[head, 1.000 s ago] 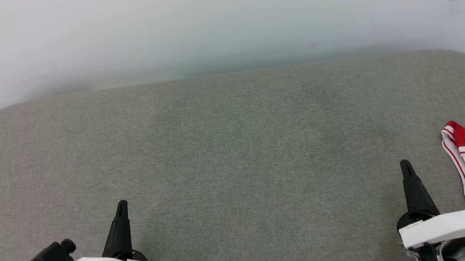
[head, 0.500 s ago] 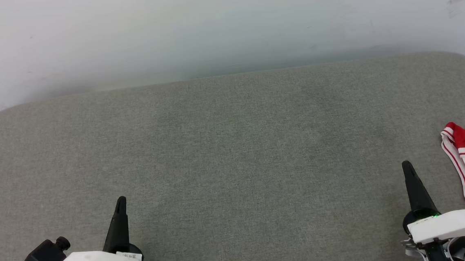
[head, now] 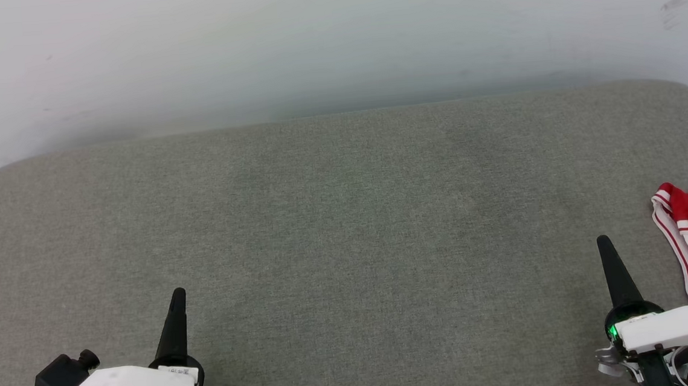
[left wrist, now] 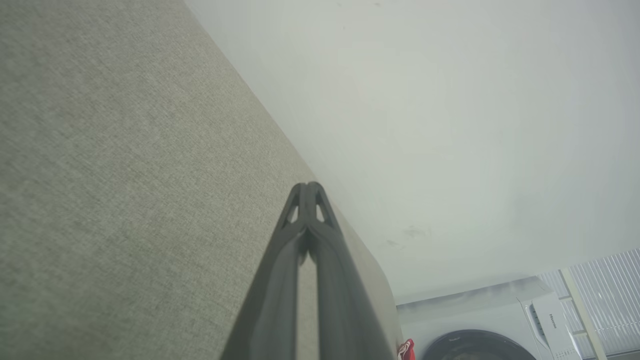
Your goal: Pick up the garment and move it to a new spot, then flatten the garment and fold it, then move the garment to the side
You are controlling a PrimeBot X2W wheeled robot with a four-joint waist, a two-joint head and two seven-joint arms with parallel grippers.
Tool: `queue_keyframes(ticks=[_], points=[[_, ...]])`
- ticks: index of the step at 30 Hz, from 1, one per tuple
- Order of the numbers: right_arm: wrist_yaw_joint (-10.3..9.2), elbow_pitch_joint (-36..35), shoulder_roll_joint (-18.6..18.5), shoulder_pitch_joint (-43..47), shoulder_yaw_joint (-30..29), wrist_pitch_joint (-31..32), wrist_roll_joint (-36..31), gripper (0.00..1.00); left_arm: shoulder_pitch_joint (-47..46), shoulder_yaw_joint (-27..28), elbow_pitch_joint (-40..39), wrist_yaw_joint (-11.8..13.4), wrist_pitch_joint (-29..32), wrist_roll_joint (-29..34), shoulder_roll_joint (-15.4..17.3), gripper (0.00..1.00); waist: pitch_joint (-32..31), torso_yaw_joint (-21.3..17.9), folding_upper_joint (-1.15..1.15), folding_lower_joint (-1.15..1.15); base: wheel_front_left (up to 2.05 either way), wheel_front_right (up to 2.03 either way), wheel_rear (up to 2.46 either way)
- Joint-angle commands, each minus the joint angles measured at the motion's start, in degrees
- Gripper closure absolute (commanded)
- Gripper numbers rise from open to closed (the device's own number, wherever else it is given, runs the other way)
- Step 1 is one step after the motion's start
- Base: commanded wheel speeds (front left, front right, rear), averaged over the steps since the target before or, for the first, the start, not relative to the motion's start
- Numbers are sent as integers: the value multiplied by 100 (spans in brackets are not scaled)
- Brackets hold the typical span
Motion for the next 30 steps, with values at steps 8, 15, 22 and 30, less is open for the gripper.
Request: queue_keyframes(ticks=[8,15,22,30], points=[[-1,31,-40,-176,-71,181,682,100,-189,60,76,-10,170,-660,23,100,-31,6,0,0,0,0,0],[-1,65,-36,-180,-105,282,1053,100,-238,93,140,-11,271,-1021,18,100,-52,10,0,0,0,0,0],[-1,95,-29,-204,-139,378,1400,100,-295,130,204,-12,374,-1361,14,100,-72,14,0,0,0,0,0],[-1,131,-21,-226,-181,484,1773,100,-335,165,271,-13,478,-1722,5,100,-96,19,0,0,0,0,0]])
